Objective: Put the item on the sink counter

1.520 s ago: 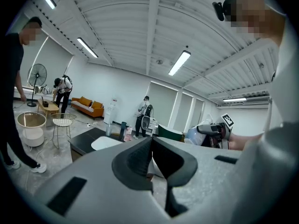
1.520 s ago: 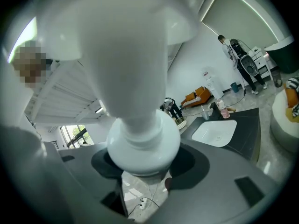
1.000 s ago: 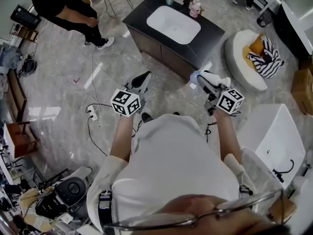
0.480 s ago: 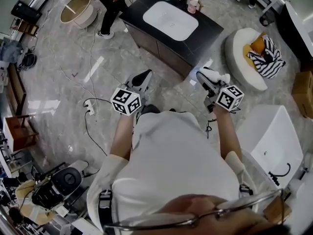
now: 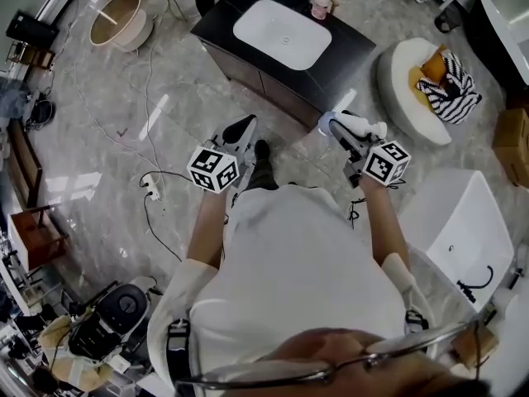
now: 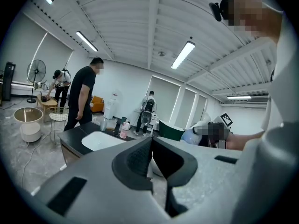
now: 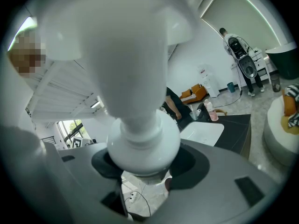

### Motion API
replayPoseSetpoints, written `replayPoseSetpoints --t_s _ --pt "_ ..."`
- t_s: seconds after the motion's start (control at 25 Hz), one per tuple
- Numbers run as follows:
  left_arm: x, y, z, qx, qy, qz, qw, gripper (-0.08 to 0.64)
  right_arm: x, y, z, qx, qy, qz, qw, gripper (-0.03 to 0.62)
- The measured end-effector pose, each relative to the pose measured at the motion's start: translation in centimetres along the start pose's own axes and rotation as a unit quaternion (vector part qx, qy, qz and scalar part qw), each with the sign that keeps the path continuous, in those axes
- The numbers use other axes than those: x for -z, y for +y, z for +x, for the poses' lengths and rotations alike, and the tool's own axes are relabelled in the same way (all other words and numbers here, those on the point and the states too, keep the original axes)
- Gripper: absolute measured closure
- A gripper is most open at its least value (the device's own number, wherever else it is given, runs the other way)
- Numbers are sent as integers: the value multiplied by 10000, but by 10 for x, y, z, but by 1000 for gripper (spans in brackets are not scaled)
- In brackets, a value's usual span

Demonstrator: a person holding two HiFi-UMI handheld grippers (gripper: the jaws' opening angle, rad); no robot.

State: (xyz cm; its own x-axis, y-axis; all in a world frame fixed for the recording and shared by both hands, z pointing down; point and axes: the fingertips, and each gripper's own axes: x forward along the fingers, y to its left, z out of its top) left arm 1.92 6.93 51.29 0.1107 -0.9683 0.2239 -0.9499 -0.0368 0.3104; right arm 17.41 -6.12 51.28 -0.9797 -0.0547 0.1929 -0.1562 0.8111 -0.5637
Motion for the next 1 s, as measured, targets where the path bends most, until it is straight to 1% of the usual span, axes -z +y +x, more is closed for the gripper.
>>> replayPoseSetpoints --t_s 0.16,0.32,0.44,0.76,1.0 --pt "-3 30 30 181 167 59 9997 555 -6 -20 20 146 -112 23 9998 342" --pt "-17 55 62 474 355 119 9982 555 -21 -40 37 478 -196 110 9986 342" --pt "-21 77 79 686 488 171 9963 555 -25 -49 54 688 -280 216 9970 342" --pt "-33 126 108 1222 673 234 9899 555 -35 -59 92 1176 -384 264 9920 342" --pt "-41 155 123 1455 709 241 9865 555 -50 -62 118 1388 -386 161 9894 342"
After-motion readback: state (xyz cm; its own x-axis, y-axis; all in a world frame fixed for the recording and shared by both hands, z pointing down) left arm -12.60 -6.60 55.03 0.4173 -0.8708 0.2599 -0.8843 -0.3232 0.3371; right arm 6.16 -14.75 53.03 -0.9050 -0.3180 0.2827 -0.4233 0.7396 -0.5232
